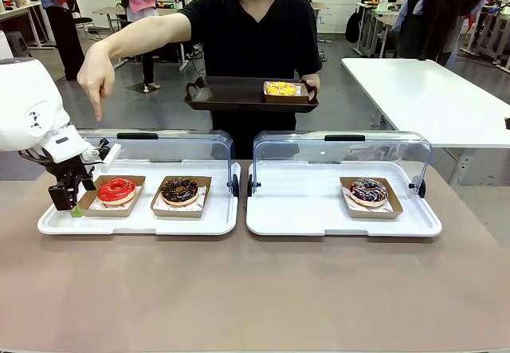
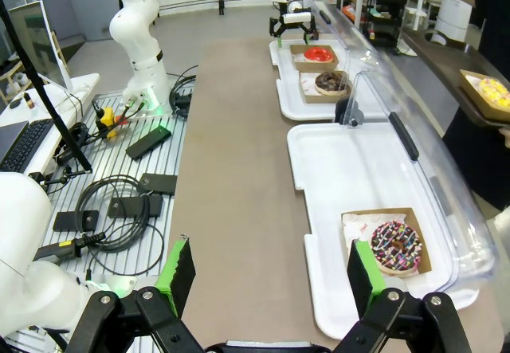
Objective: Provide the desired donut to the person.
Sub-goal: Pick up and lift the Paper togo box containing the Donut pointed at by the person.
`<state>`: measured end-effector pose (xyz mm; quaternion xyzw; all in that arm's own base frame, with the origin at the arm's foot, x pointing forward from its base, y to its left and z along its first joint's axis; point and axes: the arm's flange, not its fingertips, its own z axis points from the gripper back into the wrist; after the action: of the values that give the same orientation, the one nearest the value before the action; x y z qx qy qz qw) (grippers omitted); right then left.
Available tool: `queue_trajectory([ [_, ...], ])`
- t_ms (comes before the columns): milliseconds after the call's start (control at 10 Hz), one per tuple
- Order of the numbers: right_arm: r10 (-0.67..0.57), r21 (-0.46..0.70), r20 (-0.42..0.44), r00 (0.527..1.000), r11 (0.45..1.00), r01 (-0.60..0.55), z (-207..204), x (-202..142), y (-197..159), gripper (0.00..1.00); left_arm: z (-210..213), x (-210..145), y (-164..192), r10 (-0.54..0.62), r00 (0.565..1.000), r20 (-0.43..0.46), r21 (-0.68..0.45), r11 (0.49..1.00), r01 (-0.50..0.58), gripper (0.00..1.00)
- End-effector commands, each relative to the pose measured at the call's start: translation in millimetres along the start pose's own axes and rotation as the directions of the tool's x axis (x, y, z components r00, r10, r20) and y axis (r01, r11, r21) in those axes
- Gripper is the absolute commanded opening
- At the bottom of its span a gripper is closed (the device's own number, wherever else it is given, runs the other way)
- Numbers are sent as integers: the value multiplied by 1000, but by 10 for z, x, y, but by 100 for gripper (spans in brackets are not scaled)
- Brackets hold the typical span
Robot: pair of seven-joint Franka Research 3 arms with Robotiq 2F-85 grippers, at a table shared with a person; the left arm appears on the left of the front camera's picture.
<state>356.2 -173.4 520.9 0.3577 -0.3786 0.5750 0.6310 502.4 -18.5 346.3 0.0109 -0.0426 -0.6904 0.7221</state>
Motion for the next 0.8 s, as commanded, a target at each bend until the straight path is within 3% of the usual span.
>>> queue_trajectory([
  [0,8,-1,19,1000,1000,-8,-19,-12,-4,100,-19,4,-40,-13,1000,1,7,1000,13,100],
  [200,8,-1,19,1000,1000,-8,-19,-12,-4,100,14,-8,11,-65,998,-15,-15,998,65,100],
  [700,8,-1,19,1000,1000,-8,-19,-12,-4,100,-68,-21,-23,-76,996,-36,-54,996,74,100],
])
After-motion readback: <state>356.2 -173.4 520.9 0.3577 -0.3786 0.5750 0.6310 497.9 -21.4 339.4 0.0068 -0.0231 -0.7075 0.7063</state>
